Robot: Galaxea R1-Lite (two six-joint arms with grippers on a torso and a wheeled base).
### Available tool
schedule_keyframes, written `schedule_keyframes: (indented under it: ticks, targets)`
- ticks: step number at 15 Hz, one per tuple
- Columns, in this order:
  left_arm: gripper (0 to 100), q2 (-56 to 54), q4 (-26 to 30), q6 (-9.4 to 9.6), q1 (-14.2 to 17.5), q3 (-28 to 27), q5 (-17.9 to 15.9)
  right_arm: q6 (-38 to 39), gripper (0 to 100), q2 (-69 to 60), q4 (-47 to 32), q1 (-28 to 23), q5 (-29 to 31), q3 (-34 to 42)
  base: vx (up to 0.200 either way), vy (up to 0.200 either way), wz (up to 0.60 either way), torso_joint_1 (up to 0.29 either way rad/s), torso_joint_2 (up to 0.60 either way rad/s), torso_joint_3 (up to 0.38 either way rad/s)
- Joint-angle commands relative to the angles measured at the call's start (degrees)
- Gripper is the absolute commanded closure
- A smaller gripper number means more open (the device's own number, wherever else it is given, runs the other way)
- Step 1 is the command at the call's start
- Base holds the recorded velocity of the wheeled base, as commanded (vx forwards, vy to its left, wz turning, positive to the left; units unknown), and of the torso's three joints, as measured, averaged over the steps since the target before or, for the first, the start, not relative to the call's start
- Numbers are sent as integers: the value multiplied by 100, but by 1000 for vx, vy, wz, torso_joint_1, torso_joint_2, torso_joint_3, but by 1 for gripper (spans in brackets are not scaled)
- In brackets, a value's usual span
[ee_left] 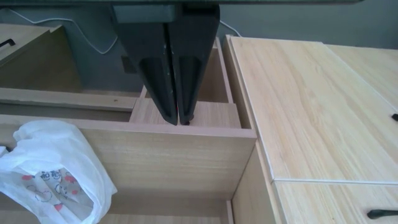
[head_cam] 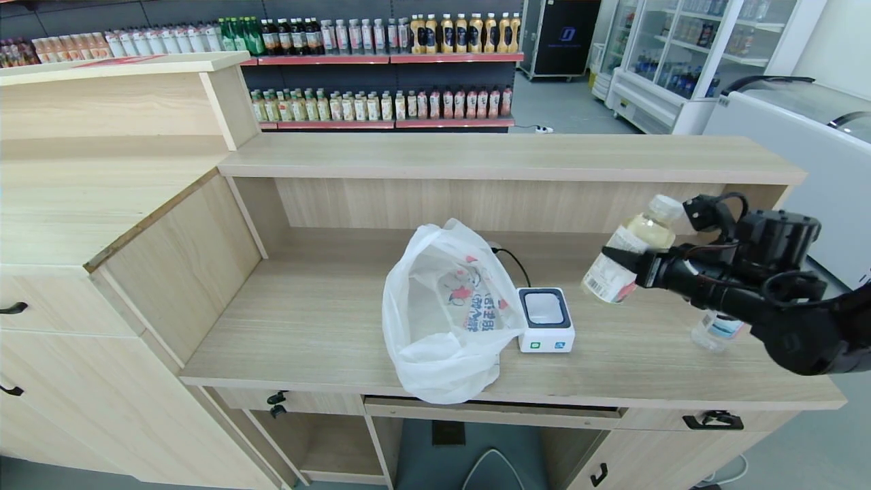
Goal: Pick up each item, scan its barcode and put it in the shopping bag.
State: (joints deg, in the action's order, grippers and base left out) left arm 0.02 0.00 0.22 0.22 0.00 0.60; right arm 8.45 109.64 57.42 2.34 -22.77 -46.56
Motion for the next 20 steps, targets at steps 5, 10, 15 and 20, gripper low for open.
schedule_keyframes:
  ticks: [5,10,15,20]
  targets:
    - [100,-2,0,-4,4,0,2,1686,100,-3072,-1954,909,-1819,15,0,0,0,0,0,0]
    - [100,-2,0,-4,4,0,2,1933,100,-3669,-2613,1576,-2530,-11,0,0,0,0,0,0]
    - [100,-2,0,4,4,0,2,2592,100,-4012,-2736,2113,-2645,-47,0,0,0,0,0,0]
    - [100,-2,0,-4,4,0,2,2627,100,-4074,-2956,2306,-2680,-117,0,0,0,0,0,0]
